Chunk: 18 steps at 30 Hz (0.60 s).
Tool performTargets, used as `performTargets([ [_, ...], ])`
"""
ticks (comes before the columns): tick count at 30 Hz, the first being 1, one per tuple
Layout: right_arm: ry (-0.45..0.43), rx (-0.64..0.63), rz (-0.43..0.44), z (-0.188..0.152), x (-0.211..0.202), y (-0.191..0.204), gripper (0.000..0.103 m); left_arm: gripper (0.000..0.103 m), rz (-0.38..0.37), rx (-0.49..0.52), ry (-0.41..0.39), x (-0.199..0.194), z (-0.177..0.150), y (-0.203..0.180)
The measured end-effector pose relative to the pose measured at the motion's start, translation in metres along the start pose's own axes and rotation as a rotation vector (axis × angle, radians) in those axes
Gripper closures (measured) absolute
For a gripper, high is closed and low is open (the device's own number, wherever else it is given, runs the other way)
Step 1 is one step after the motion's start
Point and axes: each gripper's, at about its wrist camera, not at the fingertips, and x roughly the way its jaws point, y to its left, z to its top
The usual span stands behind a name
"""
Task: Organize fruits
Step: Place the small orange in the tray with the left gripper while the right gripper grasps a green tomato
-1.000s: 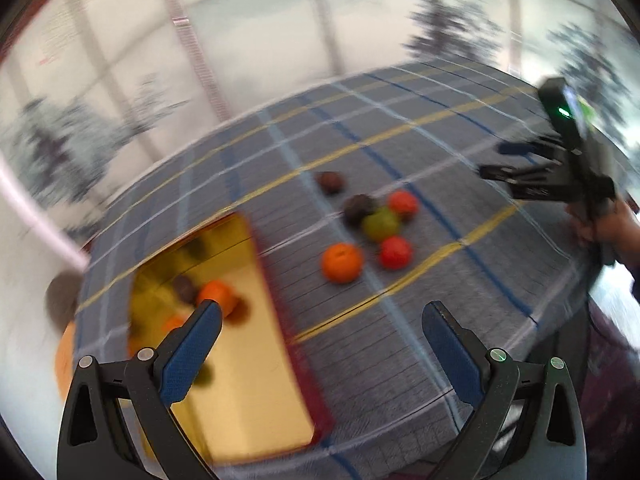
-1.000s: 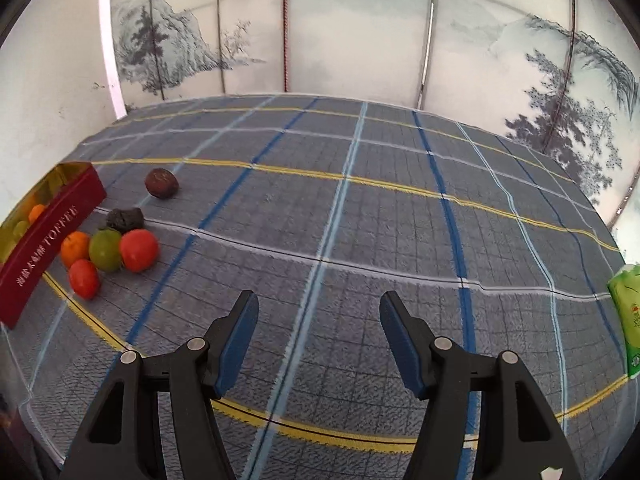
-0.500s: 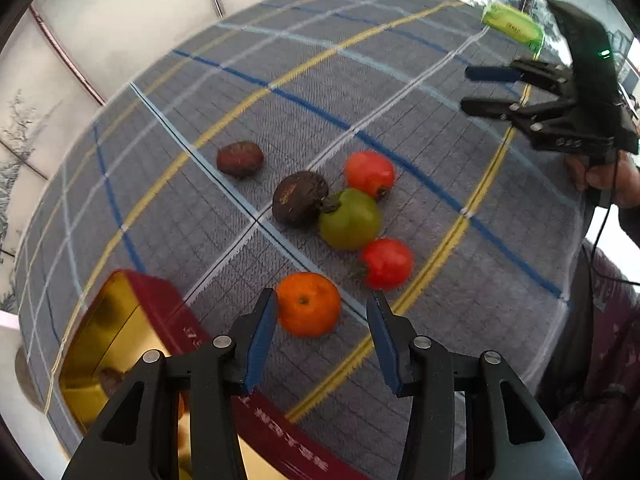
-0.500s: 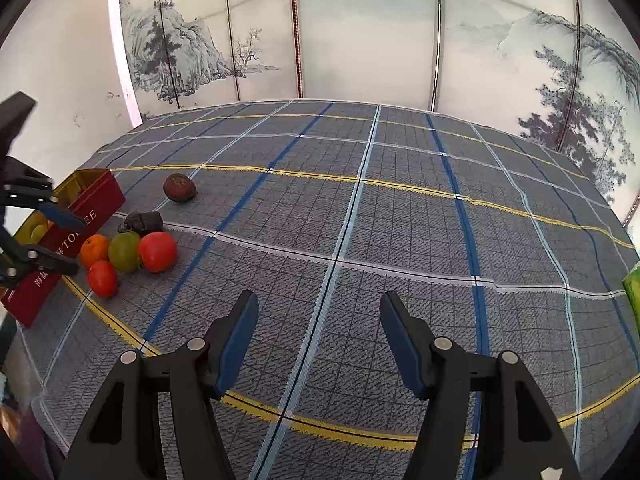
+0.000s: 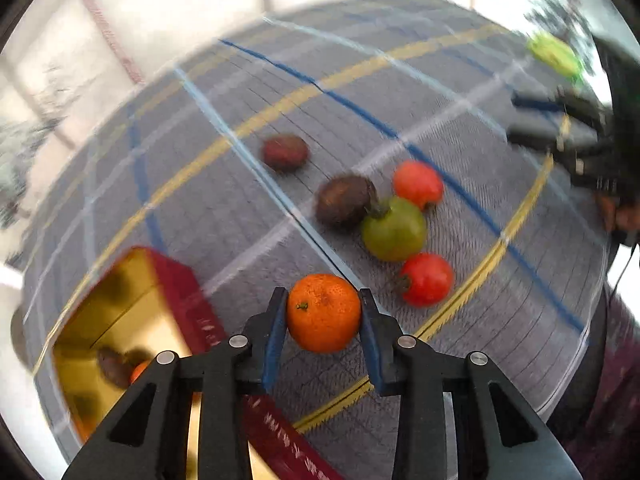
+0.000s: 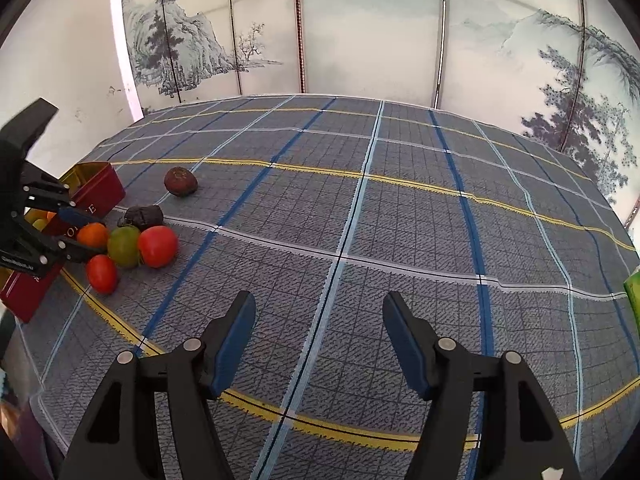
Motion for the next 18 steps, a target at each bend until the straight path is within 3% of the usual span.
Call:
performTargets([
  [5,0.012,-0.029,0.045,0.003,-0.002,0.004,0.041,0.068,0.016,-0.227,-0.136,-0.056,-0.017,0.003],
  [8,-0.003,-0.025,0.183,0.013,-0.014,0.017,0.059,0.068,0.030,-0.311,-0.179,-0.081,-0.031,-0.004],
  [13,0.008,-0.149,0.347,0.041,-0.016,0.069,0.062,0.068,0.065,-0.376,-0.184,-0.100,-0.048,-0.010],
  [18,0.110,-0.309,0.358,0.057,0.017,0.122,0.065,0.067,0.072,-0.412,-0.193,-0.112,-0.064,-0.006],
])
